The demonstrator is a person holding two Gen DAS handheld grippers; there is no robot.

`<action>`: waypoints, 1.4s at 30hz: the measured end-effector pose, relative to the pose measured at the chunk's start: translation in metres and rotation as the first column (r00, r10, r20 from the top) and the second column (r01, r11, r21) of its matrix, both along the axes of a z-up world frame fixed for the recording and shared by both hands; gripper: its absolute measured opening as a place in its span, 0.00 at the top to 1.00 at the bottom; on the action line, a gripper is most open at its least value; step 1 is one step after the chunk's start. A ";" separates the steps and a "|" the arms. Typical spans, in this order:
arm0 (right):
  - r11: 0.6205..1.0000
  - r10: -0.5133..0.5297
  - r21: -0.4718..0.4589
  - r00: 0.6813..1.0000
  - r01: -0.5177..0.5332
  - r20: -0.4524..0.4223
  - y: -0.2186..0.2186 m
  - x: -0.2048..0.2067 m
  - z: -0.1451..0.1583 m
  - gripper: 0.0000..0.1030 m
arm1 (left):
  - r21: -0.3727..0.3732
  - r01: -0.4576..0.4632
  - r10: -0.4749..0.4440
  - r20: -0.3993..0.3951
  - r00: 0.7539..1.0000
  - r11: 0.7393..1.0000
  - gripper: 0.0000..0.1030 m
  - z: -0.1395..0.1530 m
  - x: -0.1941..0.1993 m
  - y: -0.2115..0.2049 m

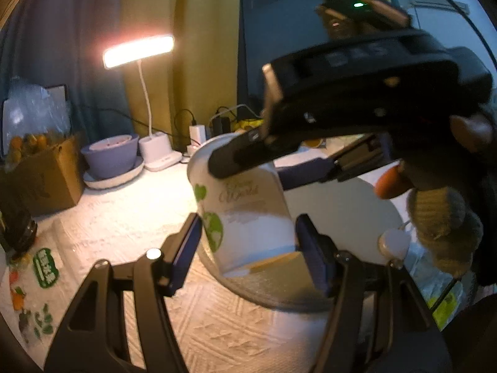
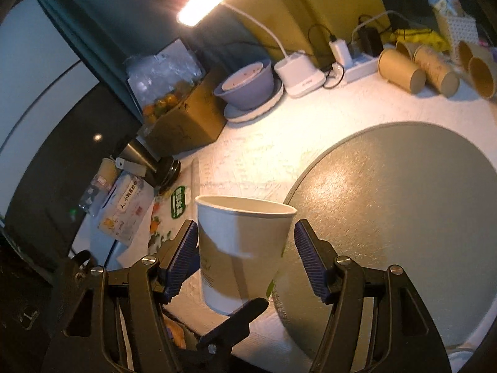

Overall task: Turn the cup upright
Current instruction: 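Lift the white cup with the left gripper and rotate it upright, then lower the upright cup onto the grey mat and open the left gripper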

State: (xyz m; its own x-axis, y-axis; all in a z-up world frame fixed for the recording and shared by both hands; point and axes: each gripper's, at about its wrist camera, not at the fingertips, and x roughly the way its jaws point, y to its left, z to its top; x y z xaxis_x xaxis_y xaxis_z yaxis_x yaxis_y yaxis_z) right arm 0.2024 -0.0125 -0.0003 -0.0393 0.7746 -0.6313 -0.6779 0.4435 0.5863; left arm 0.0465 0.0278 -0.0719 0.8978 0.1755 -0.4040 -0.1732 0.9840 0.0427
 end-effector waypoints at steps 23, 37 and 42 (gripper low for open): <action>1.000 -0.002 0.010 0.999 0.002 -0.046 -0.011 0.022 -0.014 0.35 | -0.077 0.018 -0.022 -0.056 0.998 0.997 0.37 -0.006 0.023 0.002; 0.957 -0.163 -0.168 0.917 0.237 0.363 -0.033 0.043 -0.020 0.35 | -0.205 -0.027 -0.002 -0.141 0.990 0.978 0.34 -0.012 0.039 0.032; 0.950 -0.172 -0.156 0.874 0.269 0.455 -0.031 0.045 -0.022 0.35 | -0.243 -0.069 0.027 -0.174 0.984 0.968 0.34 -0.014 0.047 0.048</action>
State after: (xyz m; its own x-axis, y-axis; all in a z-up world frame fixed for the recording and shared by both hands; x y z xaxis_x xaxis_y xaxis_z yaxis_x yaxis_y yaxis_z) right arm 0.2473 -0.0437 -0.0222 0.4298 0.5795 -0.6924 -0.7108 0.6900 0.1363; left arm 0.0932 0.0756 -0.0862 0.8062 0.0927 -0.5843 -0.2318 0.9582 -0.1678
